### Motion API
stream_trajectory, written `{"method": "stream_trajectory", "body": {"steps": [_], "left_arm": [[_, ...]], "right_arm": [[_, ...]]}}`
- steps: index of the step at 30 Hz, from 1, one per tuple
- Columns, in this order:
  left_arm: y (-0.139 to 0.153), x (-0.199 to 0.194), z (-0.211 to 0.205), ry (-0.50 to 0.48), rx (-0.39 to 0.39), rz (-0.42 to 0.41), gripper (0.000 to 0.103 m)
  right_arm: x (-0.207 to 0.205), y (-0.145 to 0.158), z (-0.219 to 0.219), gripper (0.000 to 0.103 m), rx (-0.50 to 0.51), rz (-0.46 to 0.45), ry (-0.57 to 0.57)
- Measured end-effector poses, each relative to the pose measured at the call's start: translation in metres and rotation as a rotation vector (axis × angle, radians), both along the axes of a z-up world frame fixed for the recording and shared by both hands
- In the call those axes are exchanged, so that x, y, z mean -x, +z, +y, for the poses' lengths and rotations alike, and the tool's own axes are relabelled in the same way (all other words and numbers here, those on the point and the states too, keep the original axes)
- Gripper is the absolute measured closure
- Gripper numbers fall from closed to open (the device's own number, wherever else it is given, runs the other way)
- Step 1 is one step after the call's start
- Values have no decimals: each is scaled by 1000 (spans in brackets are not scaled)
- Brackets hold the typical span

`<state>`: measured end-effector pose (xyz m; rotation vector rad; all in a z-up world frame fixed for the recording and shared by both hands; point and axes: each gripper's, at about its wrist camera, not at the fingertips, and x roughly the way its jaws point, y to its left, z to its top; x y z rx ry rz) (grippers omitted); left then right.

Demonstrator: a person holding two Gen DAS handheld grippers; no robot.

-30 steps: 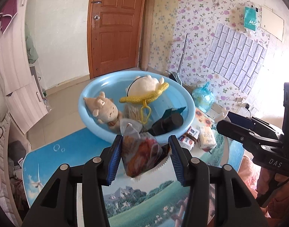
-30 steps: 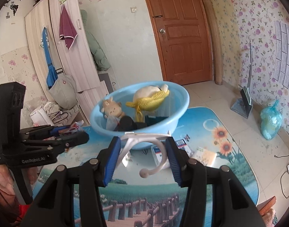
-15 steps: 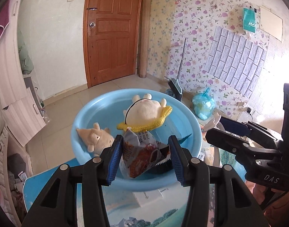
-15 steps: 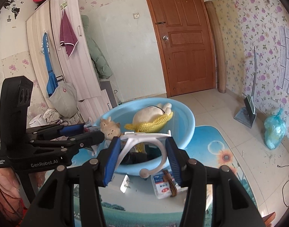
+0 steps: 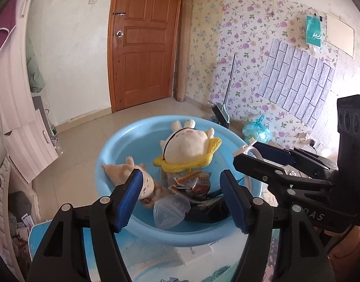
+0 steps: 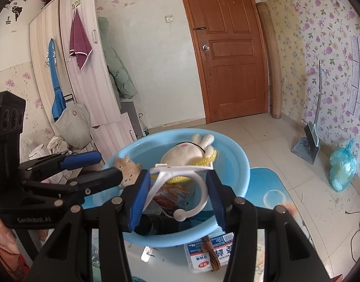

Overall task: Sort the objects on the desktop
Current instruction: 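Carry the snack bag and white hook over the basin and release them, then move the left gripper to the white charger while the right approaches the Face tissue pack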

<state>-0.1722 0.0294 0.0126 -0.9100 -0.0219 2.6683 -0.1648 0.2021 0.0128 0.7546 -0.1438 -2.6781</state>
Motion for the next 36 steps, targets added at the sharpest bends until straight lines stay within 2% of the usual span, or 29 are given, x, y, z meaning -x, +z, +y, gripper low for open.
{"method": "stream_trajectory", "body": {"steps": [2, 4, 7, 11, 13, 23, 27, 28, 29, 31, 33, 36], "left_arm": [[-4, -3, -1, 0, -1, -9, 34], [-6, -6, -2, -1, 2, -11, 27], [-12, -14, -2, -4, 1, -14, 23], [-20, -18, -5, 9, -6, -35, 23], [-23, -20, -6, 16, -11, -46, 23], [-38, -32, -6, 24, -19, -89, 14], [-41, -36, -7, 41, -20, -109, 4], [-42, -36, -8, 43, -22, -116, 3], [-42, -37, -8, 46, -20, -123, 2], [-43, -39, -7, 54, -6, -135, 2], [-43, -41, -5, 57, 6, -143, 2], [-42, -45, -3, 60, 20, -158, 2]], "right_arm": [[2, -4, -5, 55, -9, -4, 0], [6, -8, -10, 54, -21, -25, 6], [8, -17, -15, 54, -32, -62, 18], [3, -29, -14, 37, -25, -95, 25], [0, -33, -13, 35, -15, -105, 28], [-26, -31, -17, 35, -88, -27, 49], [-31, -32, -19, 34, -101, -12, 48], [-32, -31, -18, 33, -106, -9, 48], [-34, -32, -18, 26, -120, -12, 38], [-32, -40, -12, 19, -96, -80, 35], [-27, -51, 0, 19, -8, -180, 41], [-29, -62, 9, 19, -5, -236, -12]]}}
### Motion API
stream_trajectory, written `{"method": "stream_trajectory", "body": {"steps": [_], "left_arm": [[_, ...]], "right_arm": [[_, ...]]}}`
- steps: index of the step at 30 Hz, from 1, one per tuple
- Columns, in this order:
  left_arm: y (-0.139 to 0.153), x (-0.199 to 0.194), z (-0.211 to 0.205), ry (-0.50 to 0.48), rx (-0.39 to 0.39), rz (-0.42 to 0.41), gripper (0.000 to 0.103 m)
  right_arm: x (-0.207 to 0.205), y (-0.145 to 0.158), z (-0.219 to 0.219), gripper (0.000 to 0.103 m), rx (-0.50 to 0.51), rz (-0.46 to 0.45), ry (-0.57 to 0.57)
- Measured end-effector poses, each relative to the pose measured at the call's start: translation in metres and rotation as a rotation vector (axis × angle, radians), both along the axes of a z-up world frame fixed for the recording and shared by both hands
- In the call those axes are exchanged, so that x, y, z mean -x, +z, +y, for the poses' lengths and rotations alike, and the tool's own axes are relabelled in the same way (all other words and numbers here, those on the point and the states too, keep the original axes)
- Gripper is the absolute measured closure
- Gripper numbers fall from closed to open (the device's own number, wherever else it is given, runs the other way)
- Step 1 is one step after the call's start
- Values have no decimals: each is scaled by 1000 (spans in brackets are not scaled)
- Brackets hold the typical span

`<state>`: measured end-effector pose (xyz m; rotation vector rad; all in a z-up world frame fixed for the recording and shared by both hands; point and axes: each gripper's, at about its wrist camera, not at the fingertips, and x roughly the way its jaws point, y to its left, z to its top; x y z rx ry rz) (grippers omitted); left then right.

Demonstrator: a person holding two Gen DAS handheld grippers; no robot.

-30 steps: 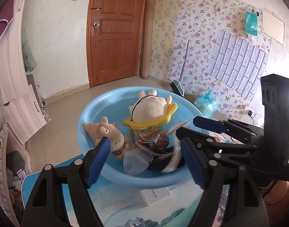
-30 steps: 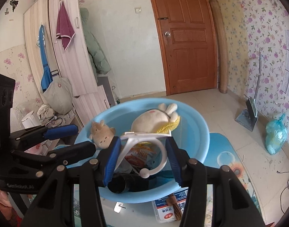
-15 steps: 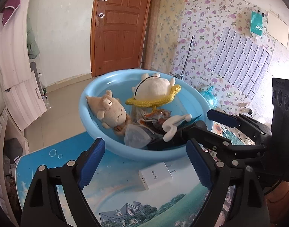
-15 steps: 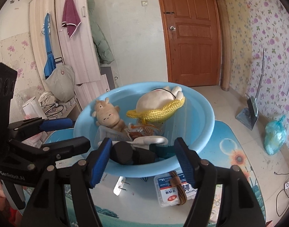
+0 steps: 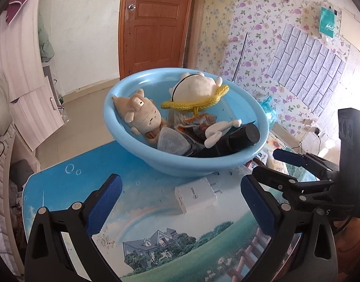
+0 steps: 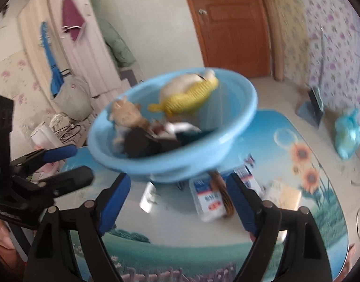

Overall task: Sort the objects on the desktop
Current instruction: 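Move the left gripper to the white charger while the right approaches the Face tissue pack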

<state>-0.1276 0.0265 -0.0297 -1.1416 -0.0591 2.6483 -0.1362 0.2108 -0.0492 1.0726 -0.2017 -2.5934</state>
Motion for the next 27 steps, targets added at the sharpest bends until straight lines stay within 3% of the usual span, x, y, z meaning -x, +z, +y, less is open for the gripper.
{"method": "stream_trajectory", "body": {"steps": [15, 27], "left_arm": [[-4, -18, 16, -23, 69, -61, 1], [-35, -16, 26, -3, 57, -150, 1]], "right_arm": [[-28, 7, 11, 19, -30, 8, -17], [-31, -10, 25, 19, -58, -33, -48]]}}
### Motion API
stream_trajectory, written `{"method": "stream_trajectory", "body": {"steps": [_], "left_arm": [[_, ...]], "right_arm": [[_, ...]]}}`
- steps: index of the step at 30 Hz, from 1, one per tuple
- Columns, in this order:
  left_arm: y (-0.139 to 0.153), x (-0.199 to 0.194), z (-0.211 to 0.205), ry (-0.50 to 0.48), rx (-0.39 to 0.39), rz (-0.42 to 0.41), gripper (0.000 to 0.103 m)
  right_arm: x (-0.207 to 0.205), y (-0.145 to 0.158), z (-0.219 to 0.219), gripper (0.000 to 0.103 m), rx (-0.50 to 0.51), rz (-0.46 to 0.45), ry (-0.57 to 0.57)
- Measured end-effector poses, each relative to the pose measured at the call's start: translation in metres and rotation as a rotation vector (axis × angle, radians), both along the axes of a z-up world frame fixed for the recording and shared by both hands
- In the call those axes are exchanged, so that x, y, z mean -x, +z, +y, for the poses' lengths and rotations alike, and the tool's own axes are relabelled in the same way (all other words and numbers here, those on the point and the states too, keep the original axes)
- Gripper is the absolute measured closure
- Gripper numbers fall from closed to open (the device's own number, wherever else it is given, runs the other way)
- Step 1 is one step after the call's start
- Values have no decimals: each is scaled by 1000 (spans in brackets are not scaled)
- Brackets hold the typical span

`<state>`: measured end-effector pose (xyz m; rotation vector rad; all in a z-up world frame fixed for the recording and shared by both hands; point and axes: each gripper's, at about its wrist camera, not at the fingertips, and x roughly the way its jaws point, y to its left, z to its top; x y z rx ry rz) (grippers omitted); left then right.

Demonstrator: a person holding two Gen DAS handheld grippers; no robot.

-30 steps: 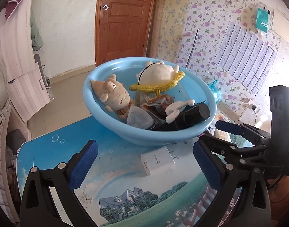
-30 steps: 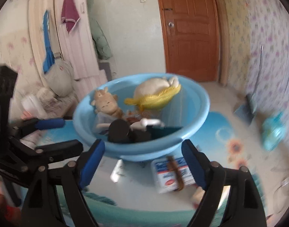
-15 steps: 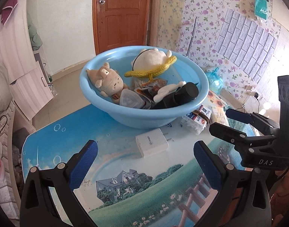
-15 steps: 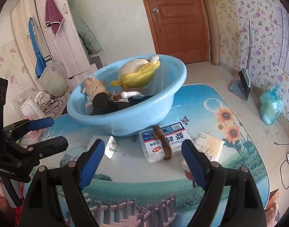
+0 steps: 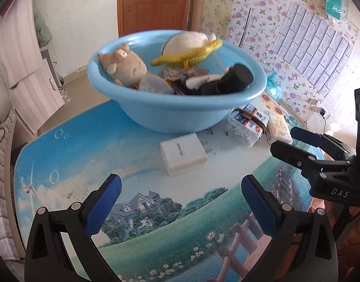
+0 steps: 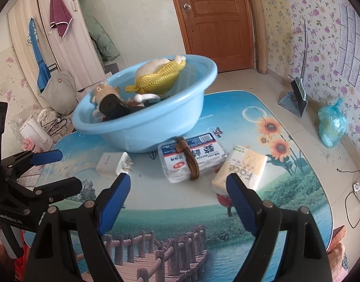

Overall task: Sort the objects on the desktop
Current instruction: 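Move the left gripper to the white charger while the right approaches the Face tissue pack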

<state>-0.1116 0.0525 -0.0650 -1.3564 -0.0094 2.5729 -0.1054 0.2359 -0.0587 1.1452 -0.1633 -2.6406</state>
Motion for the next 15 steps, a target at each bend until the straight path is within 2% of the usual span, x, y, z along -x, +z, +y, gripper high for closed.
{"method": "stream_trajectory", "body": {"steps": [6, 10, 13, 15], "left_arm": [[-15, 5, 4, 23, -5, -18, 1], [-23, 14, 5, 92, 38, -5, 1], [-28, 21, 5, 105, -9, -29, 1], [-30, 24, 9, 107, -10, -26, 1]], "right_arm": [[2, -9, 9, 19, 1, -22, -17], [5, -13, 18, 19, 2, -35, -41], [7, -16, 25, 19, -13, -41, -78], [8, -18, 29, 19, -12, -48, -98]]}}
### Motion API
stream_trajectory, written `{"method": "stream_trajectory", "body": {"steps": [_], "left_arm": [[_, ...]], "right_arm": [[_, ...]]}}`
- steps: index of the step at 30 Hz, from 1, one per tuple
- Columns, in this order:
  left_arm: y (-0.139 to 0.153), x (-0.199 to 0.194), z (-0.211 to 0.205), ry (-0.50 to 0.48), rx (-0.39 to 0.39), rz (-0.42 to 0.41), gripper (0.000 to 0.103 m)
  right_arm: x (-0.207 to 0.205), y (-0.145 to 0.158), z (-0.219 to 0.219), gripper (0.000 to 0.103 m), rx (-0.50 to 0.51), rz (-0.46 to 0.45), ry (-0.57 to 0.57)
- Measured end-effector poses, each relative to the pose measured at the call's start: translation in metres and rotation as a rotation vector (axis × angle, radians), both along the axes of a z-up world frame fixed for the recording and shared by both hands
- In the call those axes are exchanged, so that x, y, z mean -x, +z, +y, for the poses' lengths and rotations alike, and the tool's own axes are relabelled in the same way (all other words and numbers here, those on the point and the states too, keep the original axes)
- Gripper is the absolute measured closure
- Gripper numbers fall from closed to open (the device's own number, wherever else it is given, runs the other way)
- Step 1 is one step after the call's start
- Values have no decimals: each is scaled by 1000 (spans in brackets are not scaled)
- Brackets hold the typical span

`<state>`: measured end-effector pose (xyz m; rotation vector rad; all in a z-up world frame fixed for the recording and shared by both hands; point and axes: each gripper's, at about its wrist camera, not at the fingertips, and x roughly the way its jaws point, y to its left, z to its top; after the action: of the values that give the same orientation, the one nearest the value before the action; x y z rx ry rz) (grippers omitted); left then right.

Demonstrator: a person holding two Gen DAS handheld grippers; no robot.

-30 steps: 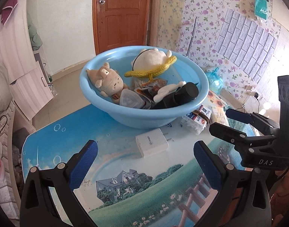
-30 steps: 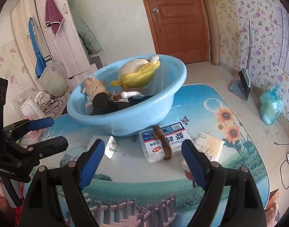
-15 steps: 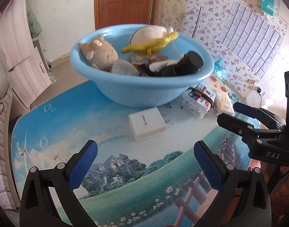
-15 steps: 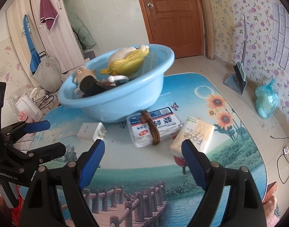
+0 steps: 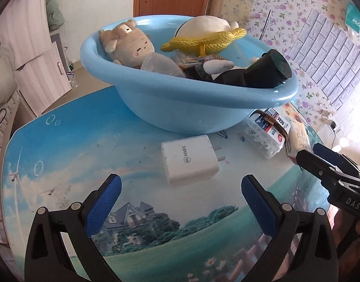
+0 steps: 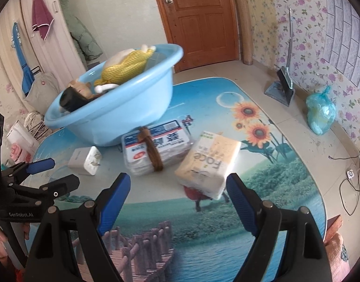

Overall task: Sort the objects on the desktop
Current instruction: 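Move the left gripper to the white charger while the right approaches the Face tissue pack, then grasp the white charger with the left gripper while the right grasps the Face tissue pack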

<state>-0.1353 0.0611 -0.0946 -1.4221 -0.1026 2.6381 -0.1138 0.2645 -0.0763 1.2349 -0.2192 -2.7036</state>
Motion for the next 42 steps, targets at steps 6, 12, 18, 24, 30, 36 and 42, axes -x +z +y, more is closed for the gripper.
{"method": "stream_trajectory", "body": {"steps": [6, 12, 18, 24, 30, 36, 42], "left_arm": [[-3, 6, 12, 4, 39, 43, 1], [-8, 11, 14, 19, 32, 25, 13], [-4, 5, 11, -13, 55, 31, 49], [-2, -14, 3, -29, 25, 36, 49], [1, -39, -12, -65, 5, 35, 49], [3, -70, -22, -97, -4, 37, 49], [3, -97, -32, -126, 16, 38, 49]], "right_arm": [[4, -5, 7, 28, -17, -13, -47], [7, -6, 1, 39, -49, -10, -47], [12, -8, 1, 53, -86, -11, -61], [-1, -3, 6, 55, -89, -24, -68], [-30, -2, -4, 55, -59, -17, 12], [-62, -1, -40, 55, -72, -9, 200], [-87, -1, -70, 54, -100, -10, 362]]}}
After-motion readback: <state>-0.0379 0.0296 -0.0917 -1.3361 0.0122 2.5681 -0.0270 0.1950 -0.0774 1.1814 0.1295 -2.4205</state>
